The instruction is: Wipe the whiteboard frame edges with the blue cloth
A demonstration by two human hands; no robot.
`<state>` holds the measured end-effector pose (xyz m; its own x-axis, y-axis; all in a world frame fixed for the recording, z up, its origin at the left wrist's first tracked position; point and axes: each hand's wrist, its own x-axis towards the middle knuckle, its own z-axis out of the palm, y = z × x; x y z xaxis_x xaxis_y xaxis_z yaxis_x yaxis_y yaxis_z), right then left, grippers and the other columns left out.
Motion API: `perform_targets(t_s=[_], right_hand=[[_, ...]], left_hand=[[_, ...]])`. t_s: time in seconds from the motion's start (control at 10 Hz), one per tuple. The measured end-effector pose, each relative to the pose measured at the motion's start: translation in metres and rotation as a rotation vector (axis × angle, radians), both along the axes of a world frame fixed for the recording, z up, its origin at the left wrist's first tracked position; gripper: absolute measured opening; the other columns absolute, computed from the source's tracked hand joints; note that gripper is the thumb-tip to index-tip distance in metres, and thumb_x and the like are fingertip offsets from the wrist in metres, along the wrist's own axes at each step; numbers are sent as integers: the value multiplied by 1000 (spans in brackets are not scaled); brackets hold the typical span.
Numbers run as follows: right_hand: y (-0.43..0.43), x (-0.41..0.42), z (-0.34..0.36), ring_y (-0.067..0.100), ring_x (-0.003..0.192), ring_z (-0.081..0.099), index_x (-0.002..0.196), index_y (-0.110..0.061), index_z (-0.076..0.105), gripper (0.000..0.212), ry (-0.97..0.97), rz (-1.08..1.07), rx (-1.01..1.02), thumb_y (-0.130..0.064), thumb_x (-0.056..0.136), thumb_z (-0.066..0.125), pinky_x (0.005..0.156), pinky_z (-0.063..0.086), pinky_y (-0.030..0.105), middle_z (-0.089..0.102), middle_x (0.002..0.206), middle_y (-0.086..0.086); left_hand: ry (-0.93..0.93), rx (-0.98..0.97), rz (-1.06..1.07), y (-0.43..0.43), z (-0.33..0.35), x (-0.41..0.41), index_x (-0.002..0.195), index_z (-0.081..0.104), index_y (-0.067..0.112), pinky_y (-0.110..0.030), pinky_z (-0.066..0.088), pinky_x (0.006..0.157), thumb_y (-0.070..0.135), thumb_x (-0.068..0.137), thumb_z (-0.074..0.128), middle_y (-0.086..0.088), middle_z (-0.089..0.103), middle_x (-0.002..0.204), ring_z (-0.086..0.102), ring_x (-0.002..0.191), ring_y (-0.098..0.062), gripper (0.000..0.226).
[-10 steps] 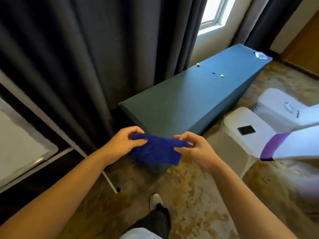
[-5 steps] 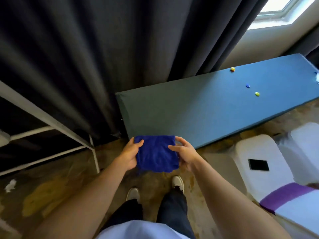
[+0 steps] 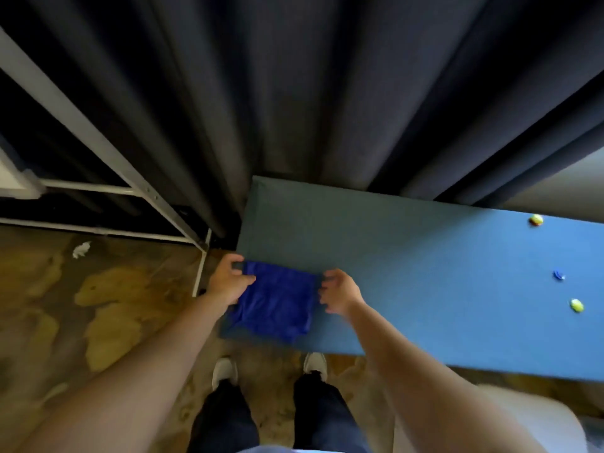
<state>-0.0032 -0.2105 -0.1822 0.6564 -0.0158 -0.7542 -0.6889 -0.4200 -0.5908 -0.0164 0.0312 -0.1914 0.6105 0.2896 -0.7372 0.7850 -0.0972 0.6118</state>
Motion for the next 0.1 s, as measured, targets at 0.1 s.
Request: perform_targets(t_s=[0.1], right_hand=[[-12, 24, 32, 27, 88, 66, 131, -13, 53, 41, -19, 117, -84, -6, 91, 56, 79, 59, 40, 65, 120, 17]], left_hand=[[-21, 197, -179, 9, 35, 12, 117, 51, 20, -34, 51, 76, 15, 77, 75, 0, 61, 85, 60, 76, -15, 48]])
